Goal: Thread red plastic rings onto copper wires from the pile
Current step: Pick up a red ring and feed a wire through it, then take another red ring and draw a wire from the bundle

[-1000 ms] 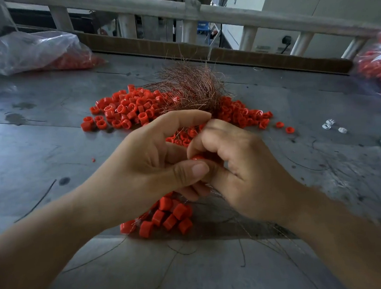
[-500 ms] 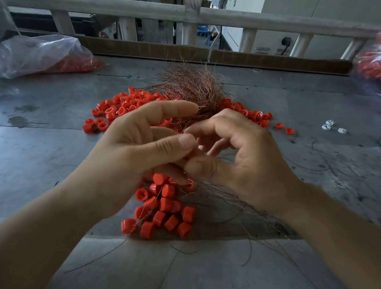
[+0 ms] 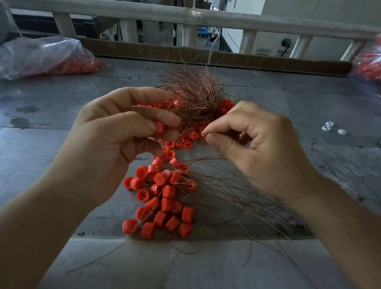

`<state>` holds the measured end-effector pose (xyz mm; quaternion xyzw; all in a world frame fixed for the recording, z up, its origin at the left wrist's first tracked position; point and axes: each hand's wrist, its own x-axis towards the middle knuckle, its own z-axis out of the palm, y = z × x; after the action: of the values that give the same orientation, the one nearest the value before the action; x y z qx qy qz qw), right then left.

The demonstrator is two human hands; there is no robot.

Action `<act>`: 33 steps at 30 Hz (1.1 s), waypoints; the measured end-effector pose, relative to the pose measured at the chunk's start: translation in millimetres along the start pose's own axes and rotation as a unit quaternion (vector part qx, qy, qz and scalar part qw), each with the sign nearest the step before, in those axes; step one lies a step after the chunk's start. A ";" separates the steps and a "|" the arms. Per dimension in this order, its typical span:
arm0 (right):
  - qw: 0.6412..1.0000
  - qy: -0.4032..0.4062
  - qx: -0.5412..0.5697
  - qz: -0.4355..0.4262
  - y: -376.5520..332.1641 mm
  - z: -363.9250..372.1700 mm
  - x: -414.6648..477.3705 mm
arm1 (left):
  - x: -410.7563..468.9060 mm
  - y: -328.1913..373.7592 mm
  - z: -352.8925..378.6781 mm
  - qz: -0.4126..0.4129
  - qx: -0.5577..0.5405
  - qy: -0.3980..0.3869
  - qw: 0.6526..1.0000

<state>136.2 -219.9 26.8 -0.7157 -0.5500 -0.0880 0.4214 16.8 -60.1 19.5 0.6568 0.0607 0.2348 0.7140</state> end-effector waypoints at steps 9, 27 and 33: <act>0.997 -0.066 -0.020 0.030 0.1 0.7 -1.0 | 6.6 -0.8 -12.7 -0.001 0.107 0.032 0.994; 0.983 -0.150 -0.030 0.096 2.7 1.9 -1.2 | 28.1 -21.6 -38.1 -0.011 0.463 0.248 0.851; 0.981 -0.158 -0.057 0.098 2.3 3.9 -0.7 | 36.5 -29.6 -41.6 -0.046 0.508 0.201 0.836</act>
<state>136.6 -217.8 22.7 -0.7937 -0.5310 0.0369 0.2945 40.1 -7.9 -6.4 0.8622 0.3438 0.2642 0.2621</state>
